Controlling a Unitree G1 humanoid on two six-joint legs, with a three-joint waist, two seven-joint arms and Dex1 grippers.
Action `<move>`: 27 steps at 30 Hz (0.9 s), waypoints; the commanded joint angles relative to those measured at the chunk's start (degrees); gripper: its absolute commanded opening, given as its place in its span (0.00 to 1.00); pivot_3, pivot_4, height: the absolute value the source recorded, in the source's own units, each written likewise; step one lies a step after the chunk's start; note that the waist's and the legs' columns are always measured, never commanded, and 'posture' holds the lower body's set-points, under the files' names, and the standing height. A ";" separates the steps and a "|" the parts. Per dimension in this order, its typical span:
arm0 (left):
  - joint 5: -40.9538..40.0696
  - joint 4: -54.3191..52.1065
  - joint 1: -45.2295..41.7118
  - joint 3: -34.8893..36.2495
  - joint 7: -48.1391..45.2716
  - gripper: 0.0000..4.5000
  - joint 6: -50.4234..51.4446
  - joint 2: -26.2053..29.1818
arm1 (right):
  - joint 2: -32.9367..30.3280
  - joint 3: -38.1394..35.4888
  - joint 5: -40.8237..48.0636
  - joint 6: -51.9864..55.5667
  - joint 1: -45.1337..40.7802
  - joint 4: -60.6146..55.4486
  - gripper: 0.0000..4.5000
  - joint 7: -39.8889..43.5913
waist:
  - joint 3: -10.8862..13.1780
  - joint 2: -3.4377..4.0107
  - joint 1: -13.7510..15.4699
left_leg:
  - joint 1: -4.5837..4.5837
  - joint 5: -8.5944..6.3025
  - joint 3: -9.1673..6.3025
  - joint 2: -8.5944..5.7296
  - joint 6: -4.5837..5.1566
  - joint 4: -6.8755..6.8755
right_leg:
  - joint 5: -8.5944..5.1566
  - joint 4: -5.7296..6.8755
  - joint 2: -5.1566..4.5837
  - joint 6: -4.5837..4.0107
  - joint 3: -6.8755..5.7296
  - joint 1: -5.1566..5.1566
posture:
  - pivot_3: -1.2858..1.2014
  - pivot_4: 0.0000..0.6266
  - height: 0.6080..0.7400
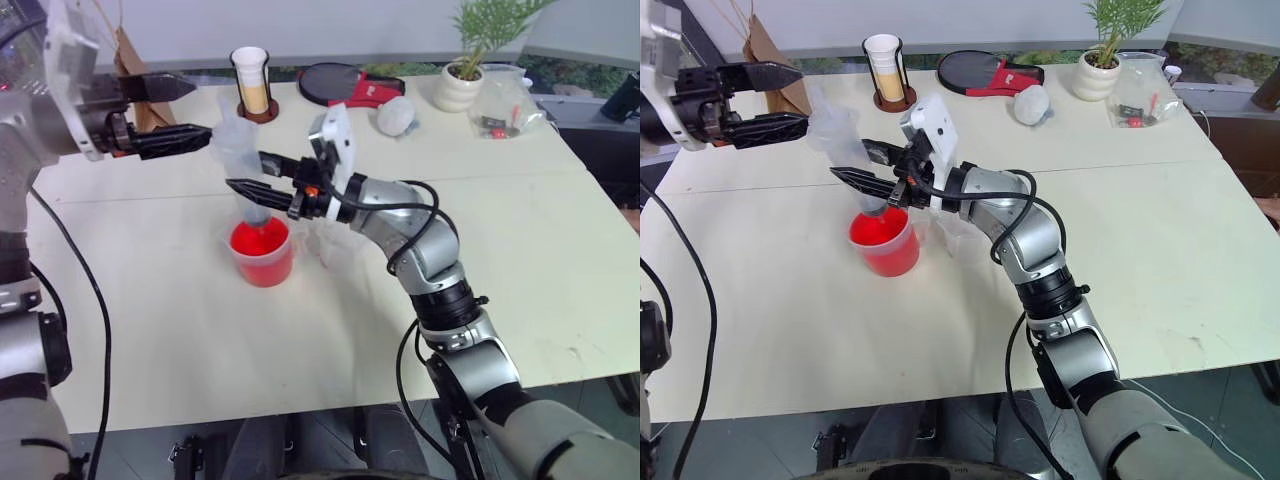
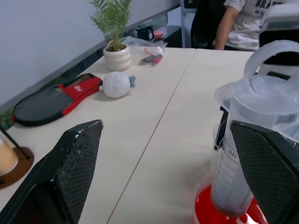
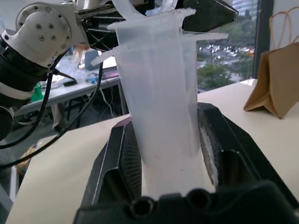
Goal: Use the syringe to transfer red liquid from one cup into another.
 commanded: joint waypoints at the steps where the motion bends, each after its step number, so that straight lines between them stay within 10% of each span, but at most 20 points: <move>1: -2.58 -2.80 -2.71 1.55 0.20 1.00 0.37 -0.59 | 1.27 0.57 0.32 0.24 -0.03 -0.54 0.31 -0.29 | 0.00 0.00 -0.05 | 0.00 0.00 0.00 0.01 0.00 0.00 | 0.00 0.00 0.00 0.00 0.00 0.00 | 0.52 0.24 1.00; 13: -1.59 -0.89 1.85 3.93 -2.69 1.00 0.26 7.60 | 2.85 -1.35 2.11 3.24 -0.08 -1.25 0.31 -2.11 | 0.00 0.00 0.02 | 0.01 0.03 0.02 0.03 -0.05 -0.06 | 0.00 0.01 0.04 0.00 0.06 -0.05 | 0.52 0.24 1.00; 27: -7.68 -7.96 2.26 3.59 0.35 1.00 4.39 2.10 | 3.06 -0.52 2.42 4.97 -0.51 -1.03 0.31 -1.45 | 0.00 0.00 0.01 | 0.02 0.03 -0.03 0.01 -0.06 -0.04 | 0.00 0.01 0.05 0.00 0.10 0.00 | 0.52 0.24 1.00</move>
